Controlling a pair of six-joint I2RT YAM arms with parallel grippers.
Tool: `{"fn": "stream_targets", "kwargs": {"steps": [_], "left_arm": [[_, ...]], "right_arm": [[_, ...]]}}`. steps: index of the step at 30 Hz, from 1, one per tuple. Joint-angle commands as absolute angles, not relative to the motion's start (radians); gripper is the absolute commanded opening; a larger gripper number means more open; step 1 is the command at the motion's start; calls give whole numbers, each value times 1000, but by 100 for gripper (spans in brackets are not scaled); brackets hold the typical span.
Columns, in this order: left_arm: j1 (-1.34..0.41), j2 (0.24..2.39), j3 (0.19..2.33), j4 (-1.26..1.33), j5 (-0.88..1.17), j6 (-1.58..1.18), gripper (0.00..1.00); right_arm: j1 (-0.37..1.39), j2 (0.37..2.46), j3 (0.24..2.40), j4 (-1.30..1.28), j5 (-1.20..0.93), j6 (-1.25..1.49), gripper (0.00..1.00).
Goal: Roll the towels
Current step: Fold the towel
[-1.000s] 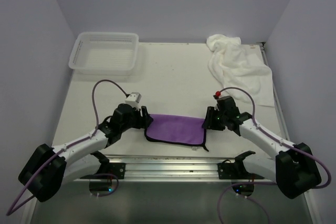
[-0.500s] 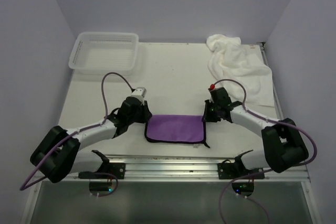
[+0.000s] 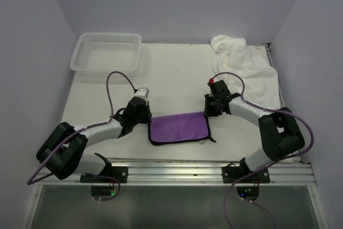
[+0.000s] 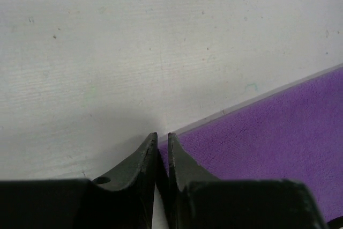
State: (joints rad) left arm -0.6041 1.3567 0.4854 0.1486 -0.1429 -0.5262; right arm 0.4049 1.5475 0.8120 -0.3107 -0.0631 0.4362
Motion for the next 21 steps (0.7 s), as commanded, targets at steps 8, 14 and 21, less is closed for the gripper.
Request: {"fn": "stream_targets", "kwargs": {"steps": [8,14,21], "left_arm": [[-598,1177,618,89,-186,-465,47],[-598,1150,554,139,-5,-543,63],[-600,1193,411,270,109,-598,63]], "right_arm": [[405,1431,888,-422,-31,397,49],[403,1338,801,-434,-43,432,50],[405,1270,654,-391,-114,476,46]]}}
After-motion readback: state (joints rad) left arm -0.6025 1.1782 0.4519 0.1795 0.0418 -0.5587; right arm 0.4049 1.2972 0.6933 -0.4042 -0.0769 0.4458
